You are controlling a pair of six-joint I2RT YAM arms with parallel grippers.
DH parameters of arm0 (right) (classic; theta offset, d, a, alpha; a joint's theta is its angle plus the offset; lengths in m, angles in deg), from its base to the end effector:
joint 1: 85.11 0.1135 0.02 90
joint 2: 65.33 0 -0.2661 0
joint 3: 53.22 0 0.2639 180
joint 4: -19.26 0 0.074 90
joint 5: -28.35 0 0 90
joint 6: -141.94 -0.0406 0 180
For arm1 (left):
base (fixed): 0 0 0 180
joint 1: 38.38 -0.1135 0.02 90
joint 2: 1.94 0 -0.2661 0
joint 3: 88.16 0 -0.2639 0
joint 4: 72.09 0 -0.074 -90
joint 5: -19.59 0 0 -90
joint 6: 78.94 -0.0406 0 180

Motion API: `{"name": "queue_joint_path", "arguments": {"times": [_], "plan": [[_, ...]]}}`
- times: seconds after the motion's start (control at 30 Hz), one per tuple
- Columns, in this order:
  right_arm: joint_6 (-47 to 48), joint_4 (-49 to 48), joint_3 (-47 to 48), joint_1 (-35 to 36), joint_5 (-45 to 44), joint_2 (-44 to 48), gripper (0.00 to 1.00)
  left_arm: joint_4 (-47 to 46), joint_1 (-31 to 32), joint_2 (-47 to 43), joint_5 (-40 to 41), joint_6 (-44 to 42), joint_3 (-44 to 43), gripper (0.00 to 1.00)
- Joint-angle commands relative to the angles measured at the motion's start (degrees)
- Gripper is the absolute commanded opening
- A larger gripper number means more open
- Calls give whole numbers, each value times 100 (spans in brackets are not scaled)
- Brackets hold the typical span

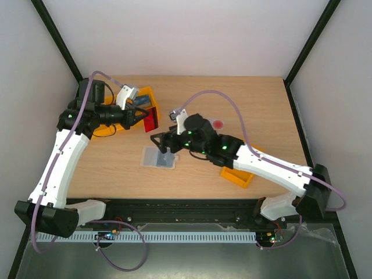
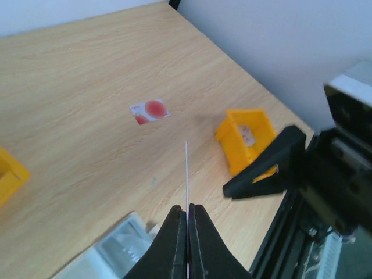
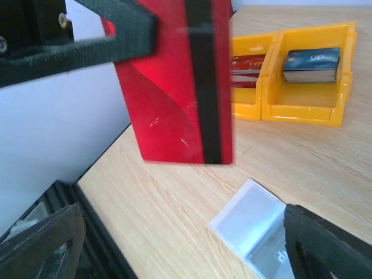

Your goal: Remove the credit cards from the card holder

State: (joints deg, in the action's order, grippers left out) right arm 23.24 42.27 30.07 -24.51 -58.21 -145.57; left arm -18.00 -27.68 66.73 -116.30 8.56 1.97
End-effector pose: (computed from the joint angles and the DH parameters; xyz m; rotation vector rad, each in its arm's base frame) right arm 0.1678 0.3027 0.3507 -0.6136 1.9876 1.0686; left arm 0.2453 -0.0760 0.4013 0.6987 1.9652 -0.9373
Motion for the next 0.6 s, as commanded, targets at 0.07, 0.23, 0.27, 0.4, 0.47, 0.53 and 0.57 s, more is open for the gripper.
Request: {"name": "queue_joint_path", "arguments": {"times": [0.07, 0.23, 0.27, 0.4, 0.47, 0.53, 0.57], "plan": [[1119, -757, -642, -1101, 3142, 1164, 91, 1890, 24, 191, -1028, -2121, -990, 2], [1251, -1029, -401, -1305, 3942, 951, 76, 1946, 457, 72, -974, -2177, -1132, 2], [1241, -1073, -304, -1317, 4076, 864, 71, 1967, 491, 63, -980, -2176, -1140, 2], [1011, -1445, -204, -1317, 4481, 576, 52, 2068, 525, 44, -1111, -2195, -1165, 2], [943, -1467, -174, -1318, 4530, 473, 40, 2142, 532, 42, -1218, -2289, -1168, 2], [841, -1598, -198, -1322, 4641, 411, 19, 2177, 533, 35, -1298, -2328, -1169, 2], [781, -1687, -233, -1318, 4703, 405, 8, 2180, 537, 33, -1329, -2333, -1169, 2]]}}
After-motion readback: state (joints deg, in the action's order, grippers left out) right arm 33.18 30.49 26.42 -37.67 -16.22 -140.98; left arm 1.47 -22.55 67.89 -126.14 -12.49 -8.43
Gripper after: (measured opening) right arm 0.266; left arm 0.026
